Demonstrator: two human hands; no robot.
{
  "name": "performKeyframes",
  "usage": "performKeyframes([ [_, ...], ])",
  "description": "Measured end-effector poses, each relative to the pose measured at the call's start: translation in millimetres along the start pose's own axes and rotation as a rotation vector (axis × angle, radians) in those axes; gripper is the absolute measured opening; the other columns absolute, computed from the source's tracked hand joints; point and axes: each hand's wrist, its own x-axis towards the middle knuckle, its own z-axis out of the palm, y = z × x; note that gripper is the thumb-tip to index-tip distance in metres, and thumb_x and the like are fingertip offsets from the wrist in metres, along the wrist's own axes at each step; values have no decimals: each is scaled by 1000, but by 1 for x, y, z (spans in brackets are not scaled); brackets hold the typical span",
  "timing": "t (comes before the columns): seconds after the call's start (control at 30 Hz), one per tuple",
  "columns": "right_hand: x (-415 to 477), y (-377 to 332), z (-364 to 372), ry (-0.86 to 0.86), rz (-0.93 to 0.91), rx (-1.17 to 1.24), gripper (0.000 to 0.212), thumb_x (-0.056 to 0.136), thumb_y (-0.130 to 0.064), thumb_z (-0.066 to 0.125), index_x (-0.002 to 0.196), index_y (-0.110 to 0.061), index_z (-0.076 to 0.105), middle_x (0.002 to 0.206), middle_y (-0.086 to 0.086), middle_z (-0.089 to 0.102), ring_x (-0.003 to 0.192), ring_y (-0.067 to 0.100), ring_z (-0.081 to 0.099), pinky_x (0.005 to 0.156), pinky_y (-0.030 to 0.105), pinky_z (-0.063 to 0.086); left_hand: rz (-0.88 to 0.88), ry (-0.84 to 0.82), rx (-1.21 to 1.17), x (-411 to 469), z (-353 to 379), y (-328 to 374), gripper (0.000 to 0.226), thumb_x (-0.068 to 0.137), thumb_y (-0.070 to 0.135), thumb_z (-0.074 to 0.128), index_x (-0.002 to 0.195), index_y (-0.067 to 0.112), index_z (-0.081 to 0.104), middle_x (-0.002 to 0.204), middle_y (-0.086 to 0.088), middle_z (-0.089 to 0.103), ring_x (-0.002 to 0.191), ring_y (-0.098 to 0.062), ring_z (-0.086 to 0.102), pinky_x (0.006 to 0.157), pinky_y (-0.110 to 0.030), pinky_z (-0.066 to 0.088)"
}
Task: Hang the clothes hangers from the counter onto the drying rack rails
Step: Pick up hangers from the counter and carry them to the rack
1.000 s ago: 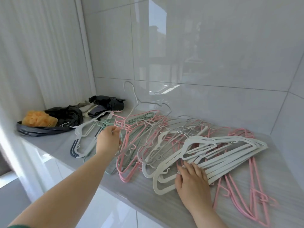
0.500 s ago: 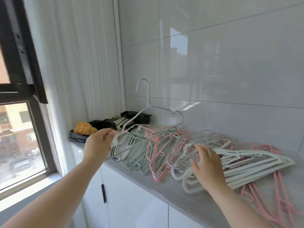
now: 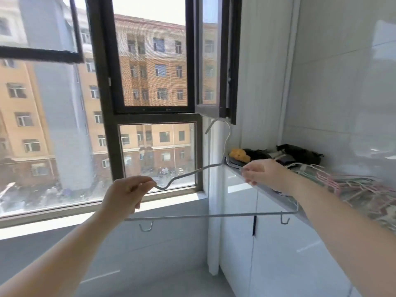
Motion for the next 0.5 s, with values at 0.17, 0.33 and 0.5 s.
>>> performKeyframes([
  [0.17,2,-87,89,-332,-92,238,10,92,-20,54,94,-17,64,58,2,49,42,7,44,43,16,38,-115,96,44,-64,-117,-35,31,86,-2,55,63,16,65,27,1,39,26,-5,35,35,-7,28],
  [0.33,1,-167,181,-528,-162,363,19,94,-11,50,83,-12,65,45,-3,37,35,7,32,36,16,26,-224,323,208,-116,-210,-68,13,83,3,62,73,9,67,47,12,60,47,5,53,50,-3,37],
  [0.5,10,-245,255,-563,-135,534,23,93,-2,48,71,-5,54,42,1,41,26,9,37,31,13,26,-290,634,446,-160,-274,-91,22,85,11,61,104,3,66,101,-10,63,97,-27,58,70,-22,33],
])
